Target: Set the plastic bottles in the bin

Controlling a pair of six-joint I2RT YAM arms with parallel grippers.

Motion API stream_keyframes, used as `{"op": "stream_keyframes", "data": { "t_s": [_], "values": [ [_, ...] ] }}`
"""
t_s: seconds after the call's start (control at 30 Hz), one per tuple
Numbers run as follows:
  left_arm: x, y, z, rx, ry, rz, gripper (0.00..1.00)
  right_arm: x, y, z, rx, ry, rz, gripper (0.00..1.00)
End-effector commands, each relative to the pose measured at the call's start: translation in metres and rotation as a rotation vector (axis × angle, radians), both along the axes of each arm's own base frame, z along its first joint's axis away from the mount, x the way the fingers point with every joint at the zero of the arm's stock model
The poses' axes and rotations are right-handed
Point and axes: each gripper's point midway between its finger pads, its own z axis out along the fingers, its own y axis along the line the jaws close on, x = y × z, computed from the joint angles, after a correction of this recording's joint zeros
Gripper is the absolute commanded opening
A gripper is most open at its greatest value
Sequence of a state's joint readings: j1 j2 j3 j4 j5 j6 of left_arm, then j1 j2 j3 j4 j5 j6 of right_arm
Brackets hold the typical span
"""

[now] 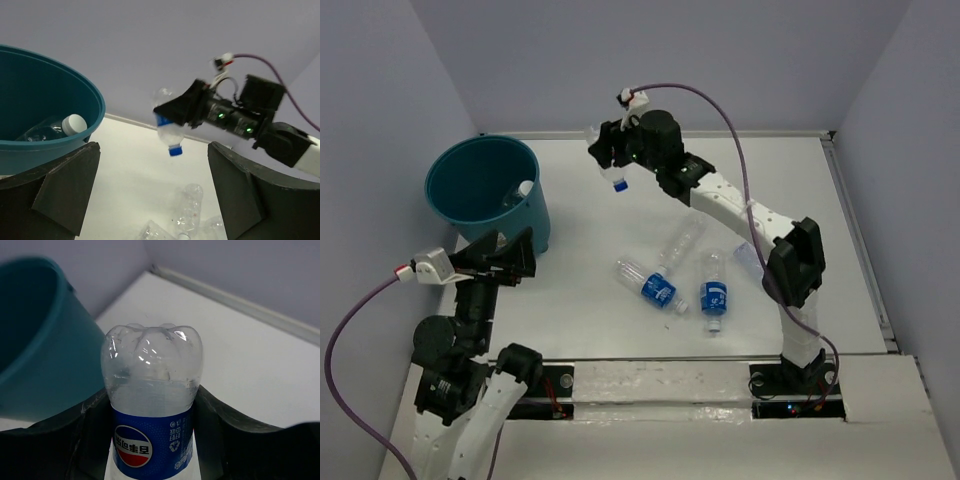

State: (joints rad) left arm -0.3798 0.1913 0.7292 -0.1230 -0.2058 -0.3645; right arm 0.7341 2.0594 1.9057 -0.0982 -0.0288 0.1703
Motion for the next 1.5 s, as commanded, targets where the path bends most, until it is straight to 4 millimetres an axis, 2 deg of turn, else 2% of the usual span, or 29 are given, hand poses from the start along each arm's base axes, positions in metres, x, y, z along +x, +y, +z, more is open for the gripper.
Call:
{"op": "stream_keyframes", "data": {
  "t_s": [0.0, 0.07, 0.1, 0.13, 0.17, 0.2, 0.23, 0.27, 0.33, 0.37, 0.43, 0.47, 0.57, 0.7, 0.77, 0.83, 0.87, 0.9, 0.93, 1.0, 1.13, 1.17, 1.27, 1.3, 1.33, 1.37, 1.4, 1.43, 1.47],
  "values": [
    [0.0, 0.009, -0.007, -0.054, -0.026, 0.043, 0.99, -0.053, 0.025, 0.204, 0.52, -0.252, 0.247, 0.46],
    [-0.002, 0.013, -0.01, -0.067, -0.019, 0.059, 0.99, -0.069, 0.041, 0.227, 0.606, -0.276, 0.318, 0.45],
    [-0.003, 0.014, -0.009, -0.07, -0.021, 0.063, 0.99, -0.068, 0.058, 0.215, 0.628, -0.237, 0.354, 0.44],
    [-0.004, 0.017, -0.008, -0.078, -0.026, 0.073, 0.99, -0.077, 0.06, 0.245, 0.689, -0.287, 0.386, 0.44],
    [-0.004, 0.022, -0.009, -0.087, -0.019, 0.104, 0.99, -0.08, 0.068, 0.249, 0.713, -0.292, 0.408, 0.44],
    [-0.004, 0.024, -0.009, -0.091, -0.018, 0.112, 0.99, -0.09, 0.082, 0.252, 0.737, -0.288, 0.44, 0.44],
    [-0.006, 0.026, -0.007, -0.095, -0.022, 0.118, 0.99, -0.082, 0.103, 0.229, 0.738, -0.259, 0.446, 0.44],
    [-0.007, 0.029, -0.008, -0.1, -0.019, 0.133, 0.99, -0.1, 0.106, 0.258, 0.791, -0.324, 0.474, 0.44],
    [-0.01, 0.032, -0.007, -0.11, -0.027, 0.139, 0.99, -0.102, 0.113, 0.266, 0.851, -0.389, 0.45, 0.44],
    [-0.011, 0.033, -0.006, -0.113, -0.032, 0.14, 0.99, -0.1, 0.122, 0.257, 0.862, -0.401, 0.438, 0.44],
    [-0.012, 0.033, -0.005, -0.118, -0.042, 0.14, 0.99, -0.104, 0.125, 0.262, 0.907, -0.469, 0.381, 0.44],
    [-0.013, 0.033, -0.004, -0.117, -0.043, 0.139, 0.99, -0.096, 0.128, 0.253, 0.908, -0.475, 0.352, 0.44],
    [-0.013, 0.033, -0.004, -0.118, -0.045, 0.135, 0.99, -0.103, 0.131, 0.258, 0.974, -0.487, 0.334, 0.44],
    [-0.012, 0.034, -0.005, -0.116, -0.042, 0.14, 0.99, -0.093, 0.14, 0.239, 0.973, -0.468, 0.289, 0.43],
    [-0.012, 0.034, -0.005, -0.117, -0.041, 0.145, 0.99, -0.086, 0.149, 0.219, 0.932, -0.444, 0.276, 0.44],
    [-0.011, 0.035, -0.005, -0.117, -0.04, 0.152, 0.99, -0.079, 0.161, 0.192, 0.856, -0.416, 0.276, 0.5],
    [-0.011, 0.036, -0.005, -0.115, -0.037, 0.156, 0.99, -0.078, 0.164, 0.186, 0.834, -0.41, 0.277, 0.66],
    [-0.01, 0.036, -0.006, -0.113, -0.033, 0.159, 0.99, -0.077, 0.166, 0.179, 0.805, -0.414, 0.28, 0.75],
    [-0.009, 0.036, -0.007, -0.111, -0.029, 0.161, 0.99, -0.078, 0.17, 0.173, 0.77, -0.401, 0.294, 0.97],
    [-0.008, 0.036, -0.007, -0.112, -0.026, 0.163, 0.99, -0.081, 0.17, 0.176, 0.739, -0.409, 0.307, 1.0],
    [-0.005, 0.037, -0.01, -0.109, -0.013, 0.177, 0.99, -0.089, 0.158, 0.198, 0.624, -0.48, 0.32, 1.0],
    [-0.005, 0.037, -0.009, -0.109, -0.013, 0.179, 0.99, -0.088, 0.159, 0.194, 0.611, -0.468, 0.317, 1.0],
    [-0.004, 0.037, -0.011, -0.104, -0.006, 0.184, 0.99, -0.098, 0.144, 0.205, 0.543, -0.483, 0.324, 1.0],
    [-0.003, 0.038, -0.011, -0.104, -0.004, 0.185, 0.99, -0.114, 0.12, 0.243, 0.551, -0.538, 0.32, 1.0],
    [-0.002, 0.037, -0.012, -0.1, 0.001, 0.187, 0.99, -0.111, 0.122, 0.206, 0.472, -0.487, 0.321, 1.0],
    [-0.001, 0.037, -0.013, -0.099, 0.003, 0.186, 0.99, -0.115, 0.112, 0.205, 0.447, -0.486, 0.313, 1.0],
    [0.0, 0.035, -0.014, -0.093, 0.006, 0.181, 0.99, -0.132, 0.083, 0.237, 0.452, -0.535, 0.302, 1.0],
    [0.002, 0.033, -0.015, -0.087, 0.012, 0.176, 0.99, -0.137, 0.073, 0.23, 0.418, -0.53, 0.296, 1.0],
    [0.003, 0.031, -0.017, -0.082, 0.019, 0.168, 0.99, -0.136, 0.07, 0.172, 0.31, -0.444, 0.291, 0.99]
  ]
}}
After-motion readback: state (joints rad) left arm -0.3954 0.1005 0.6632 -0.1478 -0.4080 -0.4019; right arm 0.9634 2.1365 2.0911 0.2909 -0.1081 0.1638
